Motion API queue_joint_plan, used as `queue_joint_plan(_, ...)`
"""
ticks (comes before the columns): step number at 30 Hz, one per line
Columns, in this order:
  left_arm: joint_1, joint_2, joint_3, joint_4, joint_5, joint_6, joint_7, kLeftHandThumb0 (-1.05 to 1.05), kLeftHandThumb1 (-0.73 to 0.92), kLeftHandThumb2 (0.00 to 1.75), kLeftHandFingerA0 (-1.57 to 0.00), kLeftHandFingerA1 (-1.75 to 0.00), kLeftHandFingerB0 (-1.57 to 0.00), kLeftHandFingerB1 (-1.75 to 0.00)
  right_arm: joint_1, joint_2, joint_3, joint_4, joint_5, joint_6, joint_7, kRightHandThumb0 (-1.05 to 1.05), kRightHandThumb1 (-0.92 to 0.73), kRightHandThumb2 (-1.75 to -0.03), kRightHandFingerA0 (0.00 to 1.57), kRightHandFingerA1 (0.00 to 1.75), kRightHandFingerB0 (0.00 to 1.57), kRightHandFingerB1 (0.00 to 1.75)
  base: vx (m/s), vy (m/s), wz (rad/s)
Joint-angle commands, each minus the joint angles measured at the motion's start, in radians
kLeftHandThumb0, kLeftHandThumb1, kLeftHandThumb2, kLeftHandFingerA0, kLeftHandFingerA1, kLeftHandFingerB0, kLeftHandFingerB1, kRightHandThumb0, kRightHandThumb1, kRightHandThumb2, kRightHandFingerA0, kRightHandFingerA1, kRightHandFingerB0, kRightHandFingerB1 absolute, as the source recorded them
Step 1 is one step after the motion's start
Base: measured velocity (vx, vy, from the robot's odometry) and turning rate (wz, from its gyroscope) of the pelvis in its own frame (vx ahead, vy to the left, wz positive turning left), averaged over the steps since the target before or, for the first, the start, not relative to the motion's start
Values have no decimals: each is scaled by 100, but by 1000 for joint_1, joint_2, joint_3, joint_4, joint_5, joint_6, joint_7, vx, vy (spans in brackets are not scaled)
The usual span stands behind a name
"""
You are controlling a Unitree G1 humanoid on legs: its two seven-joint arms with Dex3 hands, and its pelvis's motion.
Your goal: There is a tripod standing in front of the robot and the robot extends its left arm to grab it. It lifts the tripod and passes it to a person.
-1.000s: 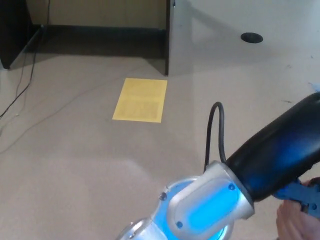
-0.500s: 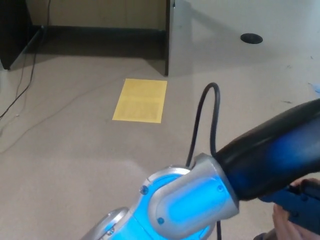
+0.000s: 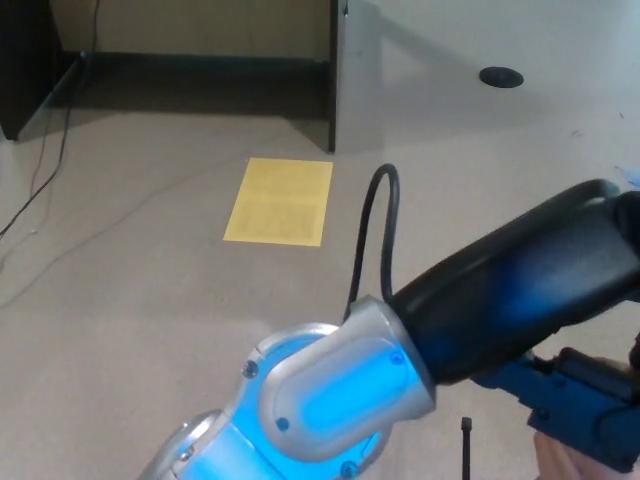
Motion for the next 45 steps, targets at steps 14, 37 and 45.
queue_joint_plan(14,-75,112,89,51,-117,34,-150,-38,23,57,0,0,0,-6,-81,21,-47,106,93,69,222,-47,-76,-64,71,41,49,35,0,0,0)
queue_joint_plan(37,72,306,390,54,-333,40,-270,-33,42,66,0,0,0,0,-108,59,-118,142,155,72,319,-39,-72,-62,73,47,44,35,0,0,0)
queue_joint_plan(45,326,466,642,141,-348,-96,-337,-31,45,53,0,-4,0,0,-108,64,-126,135,160,80,325,-40,-73,-62,76,58,46,36,0,0,0)
